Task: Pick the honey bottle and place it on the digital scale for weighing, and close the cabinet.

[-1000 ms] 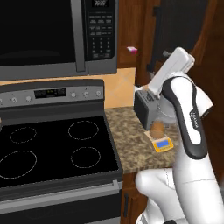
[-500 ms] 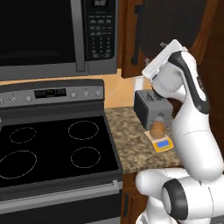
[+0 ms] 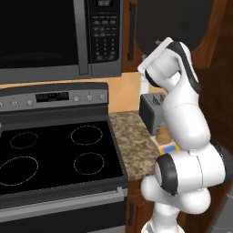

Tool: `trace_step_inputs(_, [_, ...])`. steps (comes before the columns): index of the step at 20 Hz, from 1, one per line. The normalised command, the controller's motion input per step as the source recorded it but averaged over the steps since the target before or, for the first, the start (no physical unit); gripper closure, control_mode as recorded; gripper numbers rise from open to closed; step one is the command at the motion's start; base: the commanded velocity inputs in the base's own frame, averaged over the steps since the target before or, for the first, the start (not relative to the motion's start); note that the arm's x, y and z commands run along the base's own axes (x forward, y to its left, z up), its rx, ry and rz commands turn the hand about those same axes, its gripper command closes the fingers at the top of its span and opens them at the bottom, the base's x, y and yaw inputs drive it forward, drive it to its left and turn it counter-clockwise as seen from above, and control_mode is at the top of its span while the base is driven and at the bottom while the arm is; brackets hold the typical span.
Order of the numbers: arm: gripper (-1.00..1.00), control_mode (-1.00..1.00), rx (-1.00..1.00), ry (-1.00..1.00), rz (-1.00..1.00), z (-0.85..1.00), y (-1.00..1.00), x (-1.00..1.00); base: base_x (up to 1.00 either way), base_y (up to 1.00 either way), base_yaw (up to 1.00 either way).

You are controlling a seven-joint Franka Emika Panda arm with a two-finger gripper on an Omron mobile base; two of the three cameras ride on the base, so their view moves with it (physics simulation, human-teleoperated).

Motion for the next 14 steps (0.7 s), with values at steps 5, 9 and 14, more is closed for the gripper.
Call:
trace_step_inputs(5, [-1.0, -1.0, 0.0, 0.0, 0.0, -0.06, -0.06, 1.0, 0.0, 0.0, 0.0])
trace_step_inputs(9, [-1.0, -1.0, 0.01, 0.0, 0.0, -0.02, -0.23, 0.83, 0.0, 0.0, 0.0])
trace_step_inputs(14, [-1.0, -1.0, 0.11, -0.02, 0.01, 0.0, -0.56, 0.03, 0.0, 0.0, 0.0])
